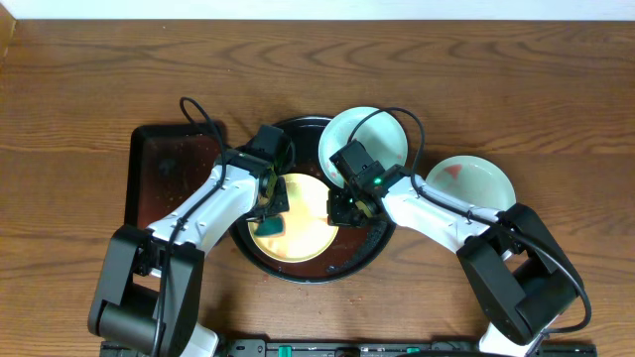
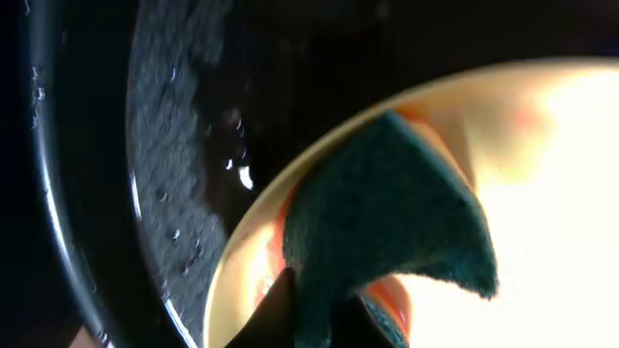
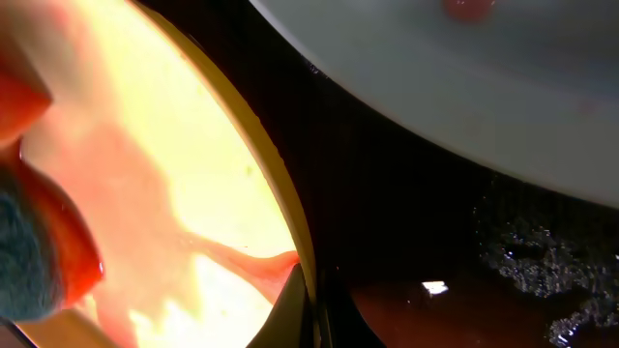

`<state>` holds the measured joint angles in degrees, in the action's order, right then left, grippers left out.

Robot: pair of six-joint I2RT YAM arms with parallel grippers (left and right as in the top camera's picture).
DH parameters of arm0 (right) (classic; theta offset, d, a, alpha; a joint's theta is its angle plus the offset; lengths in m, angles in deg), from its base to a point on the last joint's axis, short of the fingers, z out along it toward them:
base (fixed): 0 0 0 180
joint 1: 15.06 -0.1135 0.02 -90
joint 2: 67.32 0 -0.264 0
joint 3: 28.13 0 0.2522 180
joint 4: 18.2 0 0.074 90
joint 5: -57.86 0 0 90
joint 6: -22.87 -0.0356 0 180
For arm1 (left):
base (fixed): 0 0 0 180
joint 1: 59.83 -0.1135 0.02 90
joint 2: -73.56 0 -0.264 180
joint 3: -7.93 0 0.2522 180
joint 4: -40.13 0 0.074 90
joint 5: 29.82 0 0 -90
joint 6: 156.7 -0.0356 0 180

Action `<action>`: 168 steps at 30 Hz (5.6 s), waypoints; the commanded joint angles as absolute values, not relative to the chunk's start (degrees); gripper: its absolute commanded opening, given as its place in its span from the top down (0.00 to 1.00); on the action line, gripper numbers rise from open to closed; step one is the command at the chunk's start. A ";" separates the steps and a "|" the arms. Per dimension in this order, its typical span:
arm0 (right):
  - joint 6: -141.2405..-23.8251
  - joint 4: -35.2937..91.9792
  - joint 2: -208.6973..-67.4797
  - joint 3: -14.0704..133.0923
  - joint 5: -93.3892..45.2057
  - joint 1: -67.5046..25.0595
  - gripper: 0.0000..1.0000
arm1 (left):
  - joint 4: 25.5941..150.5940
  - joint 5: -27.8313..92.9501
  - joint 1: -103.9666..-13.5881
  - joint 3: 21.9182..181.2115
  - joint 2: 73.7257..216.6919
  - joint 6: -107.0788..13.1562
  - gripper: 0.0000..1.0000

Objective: Clean dirty plates on tray and stack at the side
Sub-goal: 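Scrub the yellow plate with the sponge in the left gripper, then lift the yellow plate with the right gripper and raise the sponge, then stack the yellow plate onto the pale green plate at the right, then move the right gripper to grip the remaining pale green plate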

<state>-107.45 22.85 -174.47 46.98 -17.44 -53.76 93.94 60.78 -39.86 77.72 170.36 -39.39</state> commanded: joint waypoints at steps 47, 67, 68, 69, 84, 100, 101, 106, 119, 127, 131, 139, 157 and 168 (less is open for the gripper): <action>-105.77 24.27 -176.09 46.69 -19.80 -53.01 0.99 | 96.30 36.97 -49.78 96.08 168.50 -52.44 0.92; -93.66 36.92 -151.08 49.01 -45.70 -56.77 0.99 | 101.61 53.21 -56.93 98.05 167.32 -51.21 0.93; -92.91 37.56 -149.77 49.01 -48.19 -57.01 0.99 | 101.61 53.21 -56.93 98.02 167.34 -51.21 0.93; -92.15 38.04 -148.66 49.01 -50.70 -57.32 0.99 | 101.61 53.21 -56.93 98.05 167.34 -51.21 0.92; -81.53 35.81 -146.06 49.01 -94.04 -72.99 0.99 | 101.61 53.21 -56.93 97.91 167.54 -51.21 0.93; -71.76 29.58 -146.06 49.01 -113.30 -81.49 0.99 | 101.61 53.21 -56.93 97.89 167.54 -51.21 0.93; -71.76 29.58 -146.06 49.01 -113.30 -81.49 0.99 | 101.61 53.21 -56.93 97.89 167.56 -51.21 0.93; -72.50 29.67 -146.06 48.96 -110.46 -81.49 0.99 | 101.61 53.24 -56.93 97.89 167.54 -51.21 0.92; -105.72 43.02 -143.26 48.96 -68.04 -68.25 0.99 | 101.61 53.41 -56.93 97.89 167.54 -51.21 0.93; -103.25 48.42 -135.41 48.96 -46.18 -41.12 0.99 | 101.61 53.41 -56.93 97.89 167.56 -51.23 0.93; -100.78 52.37 -135.39 48.81 -41.19 -27.09 0.99 | 101.61 53.41 -56.93 97.89 167.54 -51.23 0.93; -97.66 52.59 -140.39 45.18 -38.72 -10.74 0.99 | 101.61 53.41 -56.93 97.89 167.54 -51.23 0.93; -91.21 47.39 -150.84 45.77 -34.73 -8.05 0.65 | 101.48 53.39 -56.91 97.89 167.54 -51.23 0.93; -82.18 31.81 -153.36 51.22 -14.00 -15.31 0.50 | 101.39 53.41 -56.91 97.89 167.54 -51.28 0.92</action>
